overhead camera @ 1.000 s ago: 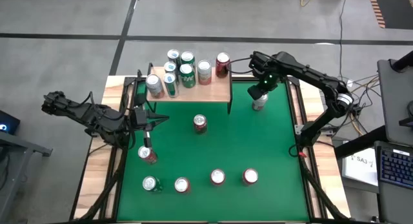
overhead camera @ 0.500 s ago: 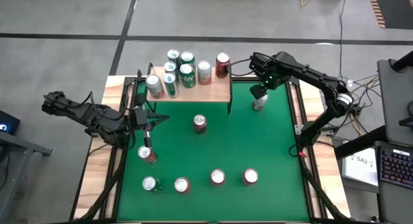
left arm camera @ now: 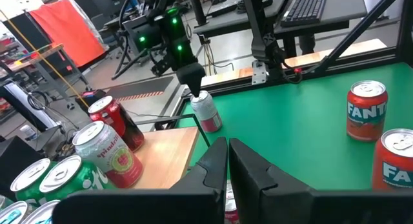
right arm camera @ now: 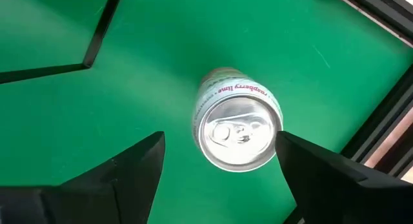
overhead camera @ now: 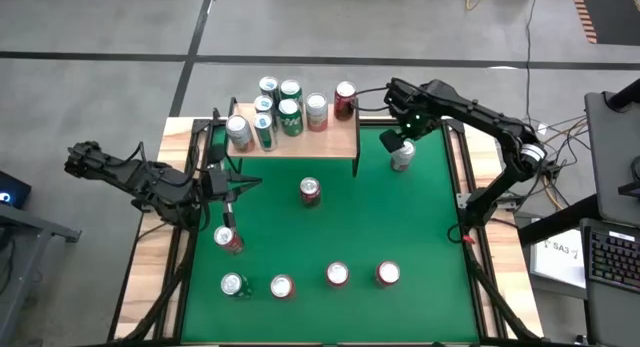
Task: Place canned beverage on shelf
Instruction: Put the white and red can on the shelf
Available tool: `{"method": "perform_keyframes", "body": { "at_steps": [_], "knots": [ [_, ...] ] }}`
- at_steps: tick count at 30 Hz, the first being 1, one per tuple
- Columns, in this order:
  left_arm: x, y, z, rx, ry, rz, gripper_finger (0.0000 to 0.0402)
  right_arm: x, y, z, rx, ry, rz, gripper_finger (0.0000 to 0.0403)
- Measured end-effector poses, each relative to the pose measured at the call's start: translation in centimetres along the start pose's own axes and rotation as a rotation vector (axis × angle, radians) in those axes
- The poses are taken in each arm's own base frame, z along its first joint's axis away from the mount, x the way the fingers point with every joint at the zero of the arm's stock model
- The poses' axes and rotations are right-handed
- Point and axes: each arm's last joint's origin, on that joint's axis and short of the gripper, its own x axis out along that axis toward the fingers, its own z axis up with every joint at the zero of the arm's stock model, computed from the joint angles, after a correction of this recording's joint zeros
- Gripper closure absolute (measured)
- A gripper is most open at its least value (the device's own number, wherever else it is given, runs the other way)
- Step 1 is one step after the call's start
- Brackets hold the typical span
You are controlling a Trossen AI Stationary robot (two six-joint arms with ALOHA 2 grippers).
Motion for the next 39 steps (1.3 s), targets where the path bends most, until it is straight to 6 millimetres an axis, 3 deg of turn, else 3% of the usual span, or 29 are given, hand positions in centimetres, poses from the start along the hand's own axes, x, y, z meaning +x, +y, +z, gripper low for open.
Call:
{"method": "perform_keyframes", "body": {
  "at_steps": [8,16,24,32,39],
  "knots": [
    [0.0,0.0,0.0,0.010,0.000,0.000,0.0402,0.4,-0.2,-0.1,0.003,0.019,-0.028,0.0079],
    [0.0,0.0,0.0,0.012,0.000,0.001,0.0402,2.9,-0.3,-0.4,-0.006,0.077,-0.055,0.0052],
    [0.0,0.0,0.0,0.014,0.000,0.002,0.0402,4.8,-0.4,-0.6,-0.006,0.072,-0.054,0.0048],
    [0.0,0.0,0.0,0.012,0.000,0.002,0.0402,6.1,-0.6,-0.8,-0.009,0.066,-0.053,0.0054],
    [0.0,0.0,0.0,0.011,0.000,0.002,0.0402,6.3,-0.6,-0.9,0.001,0.059,-0.062,0.0114]
  ]
}}
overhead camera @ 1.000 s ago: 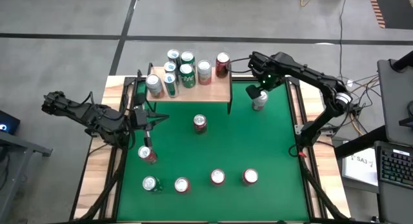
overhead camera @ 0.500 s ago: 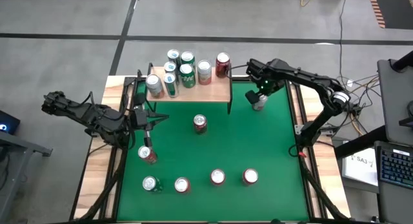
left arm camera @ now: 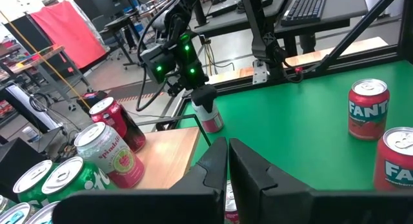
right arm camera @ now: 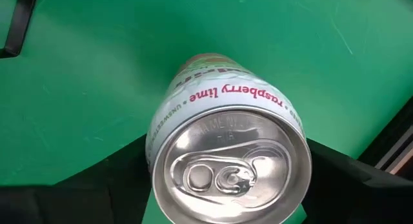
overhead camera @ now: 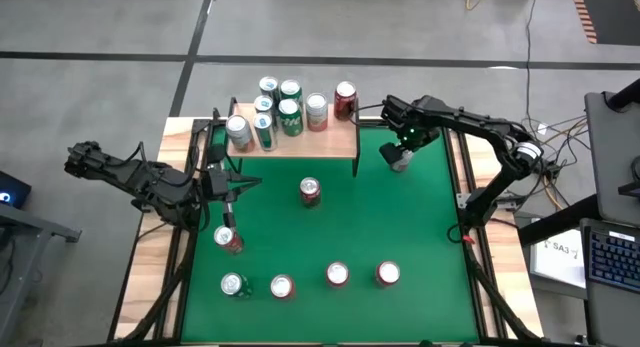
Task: Place canned beverage on shelf
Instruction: Put the white and red can on the shelf
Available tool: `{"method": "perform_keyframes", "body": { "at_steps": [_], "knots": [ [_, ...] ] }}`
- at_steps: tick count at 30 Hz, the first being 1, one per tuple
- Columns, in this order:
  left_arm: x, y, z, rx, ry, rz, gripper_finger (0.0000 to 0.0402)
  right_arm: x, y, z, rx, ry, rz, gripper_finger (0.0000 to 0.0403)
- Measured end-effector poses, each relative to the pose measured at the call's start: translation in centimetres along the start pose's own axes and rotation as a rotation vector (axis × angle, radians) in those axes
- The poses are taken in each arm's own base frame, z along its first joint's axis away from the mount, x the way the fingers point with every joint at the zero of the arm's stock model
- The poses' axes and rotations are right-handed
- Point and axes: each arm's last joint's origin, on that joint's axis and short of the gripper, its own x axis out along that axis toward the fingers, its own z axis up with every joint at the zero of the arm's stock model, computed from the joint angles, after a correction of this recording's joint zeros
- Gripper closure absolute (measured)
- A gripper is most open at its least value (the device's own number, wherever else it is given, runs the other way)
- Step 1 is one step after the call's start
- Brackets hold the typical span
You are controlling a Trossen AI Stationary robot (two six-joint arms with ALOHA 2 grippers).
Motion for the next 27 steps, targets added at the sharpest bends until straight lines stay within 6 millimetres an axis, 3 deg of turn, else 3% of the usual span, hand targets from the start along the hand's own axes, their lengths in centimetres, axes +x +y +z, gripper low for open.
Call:
{"method": "perform_keyframes", "body": {
  "at_steps": [4,8,18,27],
  "knots": [
    [0.0,0.0,0.0,0.000,0.000,0.000,0.0402,-0.5,-0.1,-0.3,-0.003,-0.016,0.001,0.0119],
    [0.0,0.0,0.0,-0.001,0.000,0.000,0.0402,-2.4,0.1,-0.8,-0.015,-0.085,0.018,0.0119],
    [0.4,-0.3,0.1,0.004,-0.003,0.000,0.0402,-11.2,0.3,-4.9,-0.010,-0.413,0.122,0.0119],
    [1.0,-0.7,0.5,0.051,-0.024,0.004,0.0402,-17.5,2.4,-9.2,-0.122,-0.835,0.432,0.0119]
  ]
}}
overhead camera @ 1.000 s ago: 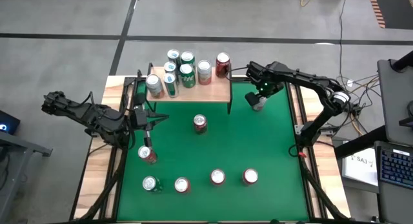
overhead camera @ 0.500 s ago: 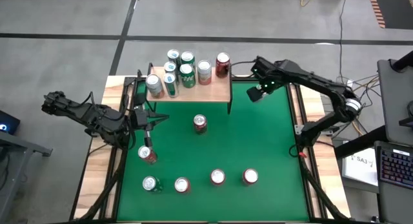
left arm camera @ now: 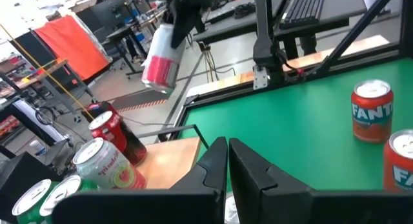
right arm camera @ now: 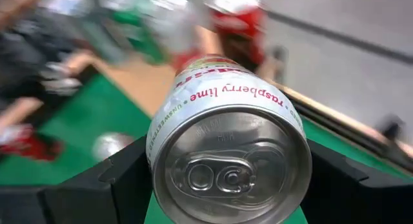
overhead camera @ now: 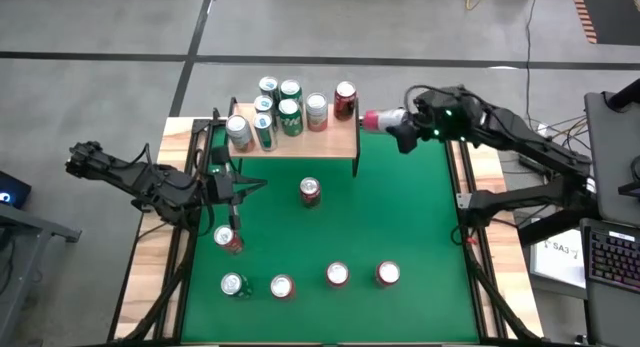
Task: Place canned beverage on shelf
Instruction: Put the white and red can on the shelf
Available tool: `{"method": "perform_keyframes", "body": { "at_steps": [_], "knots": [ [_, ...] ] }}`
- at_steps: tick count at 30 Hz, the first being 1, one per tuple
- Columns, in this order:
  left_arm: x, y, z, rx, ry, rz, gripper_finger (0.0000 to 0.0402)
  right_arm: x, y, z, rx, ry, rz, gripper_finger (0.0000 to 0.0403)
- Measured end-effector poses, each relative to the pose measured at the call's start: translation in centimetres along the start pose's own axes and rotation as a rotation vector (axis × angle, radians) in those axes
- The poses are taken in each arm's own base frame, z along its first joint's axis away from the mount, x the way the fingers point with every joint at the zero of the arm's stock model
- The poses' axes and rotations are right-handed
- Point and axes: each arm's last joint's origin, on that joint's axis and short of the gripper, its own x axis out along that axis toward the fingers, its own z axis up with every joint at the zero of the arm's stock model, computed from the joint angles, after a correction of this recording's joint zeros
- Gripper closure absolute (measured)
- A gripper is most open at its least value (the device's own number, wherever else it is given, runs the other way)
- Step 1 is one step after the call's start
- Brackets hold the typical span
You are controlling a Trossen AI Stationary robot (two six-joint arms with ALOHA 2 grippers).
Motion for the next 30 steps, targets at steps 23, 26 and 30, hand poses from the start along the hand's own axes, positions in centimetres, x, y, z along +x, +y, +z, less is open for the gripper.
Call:
{"method": "perform_keyframes", "body": {
  "at_steps": [23,26,30],
  "knots": [
    [4.7,-3.7,0.6,0.039,-0.018,-0.004,0.0252,7.2,14.1,-3.6,-0.385,-0.079,0.431,0.0119],
    [5.4,-4.1,0.5,0.047,0.003,0.069,0.0189,8.3,14.7,-3.8,-0.390,-0.060,0.420,0.0119],
    [6.3,-4.6,-0.1,0.118,0.069,0.193,0.0120,9.4,15.3,-3.8,-0.394,-0.051,0.408,0.0119]
  ]
}}
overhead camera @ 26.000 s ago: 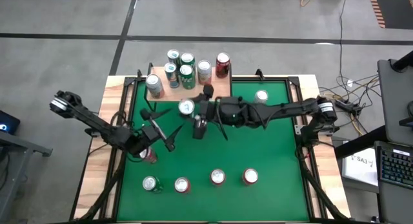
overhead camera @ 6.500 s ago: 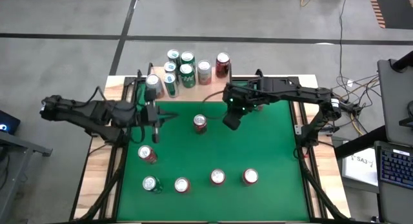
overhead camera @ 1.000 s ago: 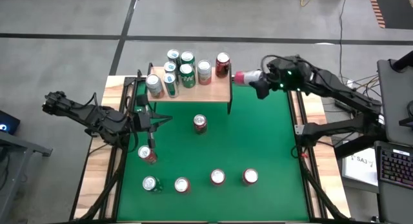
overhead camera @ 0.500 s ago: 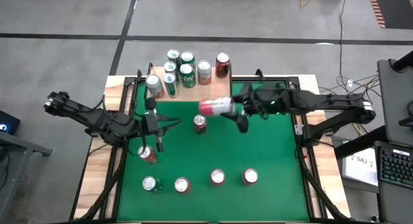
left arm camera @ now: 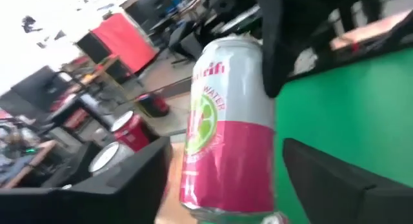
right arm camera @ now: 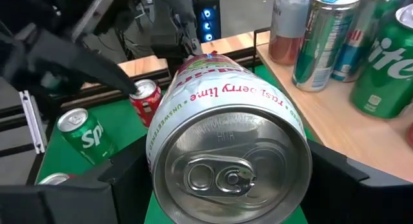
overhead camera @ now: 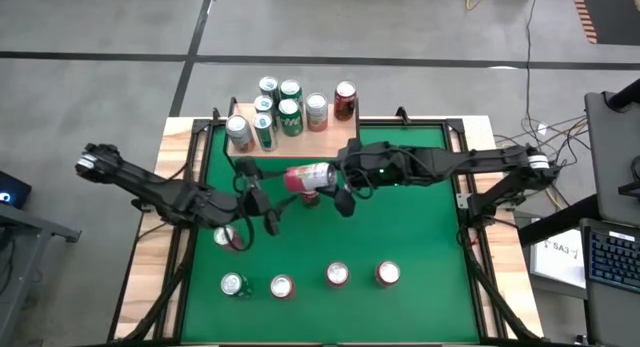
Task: Place canned beverage on shelf
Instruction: Put the white and red can on the shelf
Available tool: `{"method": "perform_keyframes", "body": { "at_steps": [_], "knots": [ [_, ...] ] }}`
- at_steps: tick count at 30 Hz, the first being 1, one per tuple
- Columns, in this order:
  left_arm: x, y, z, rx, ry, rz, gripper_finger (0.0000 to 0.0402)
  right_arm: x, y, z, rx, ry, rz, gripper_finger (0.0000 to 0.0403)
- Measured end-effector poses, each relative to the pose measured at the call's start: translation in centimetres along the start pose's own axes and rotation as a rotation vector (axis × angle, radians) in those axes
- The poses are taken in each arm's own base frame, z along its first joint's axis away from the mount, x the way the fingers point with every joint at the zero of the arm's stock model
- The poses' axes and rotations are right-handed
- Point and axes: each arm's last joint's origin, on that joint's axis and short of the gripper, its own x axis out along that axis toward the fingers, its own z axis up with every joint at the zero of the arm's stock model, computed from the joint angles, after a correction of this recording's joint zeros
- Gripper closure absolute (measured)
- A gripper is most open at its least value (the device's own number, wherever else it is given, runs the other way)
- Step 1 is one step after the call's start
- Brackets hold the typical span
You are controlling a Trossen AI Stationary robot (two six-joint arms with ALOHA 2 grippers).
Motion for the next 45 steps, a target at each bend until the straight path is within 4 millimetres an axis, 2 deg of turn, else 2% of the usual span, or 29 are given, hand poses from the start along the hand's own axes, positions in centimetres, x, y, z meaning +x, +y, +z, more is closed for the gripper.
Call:
{"method": "perform_keyframes", "body": {
  "at_steps": [3,6,13,23,26,30,41,45],
  "knots": [
    [0.7,-0.6,-0.3,0.036,0.026,0.011,0.0089,0.7,0.0,0.2,-0.010,-0.005,-0.045,0.0119],
    [1.5,-1.1,-0.7,0.057,0.051,0.018,0.0077,1.5,0.1,0.3,-0.017,-0.002,-0.055,0.0119],
    [3.3,-1.4,-1.5,0.087,0.123,0.095,0.0074,2.5,0.2,0.4,-0.023,0.007,-0.049,0.0119],
    [4.9,-2.2,-2.5,0.141,0.189,0.163,0.0074,2.5,0.3,0.7,0.015,-0.010,-0.044,0.0119],
    [5.0,-2.3,-2.5,0.150,0.194,0.168,0.0083,2.5,0.3,0.7,0.015,-0.011,-0.041,0.0119],
    [5.0,-2.3,-2.6,0.150,0.196,0.170,0.0120,2.5,0.3,0.7,0.013,-0.009,-0.041,0.0119],
    [4.8,-1.9,-2.2,0.125,0.170,0.170,0.0122,2.4,0.3,0.9,0.014,-0.027,-0.042,0.0079],
    [4.3,-1.4,-1.8,0.093,0.119,0.077,0.0122,1.7,0.5,1.7,0.015,-0.077,-0.022,0.0062]
  ]
}}
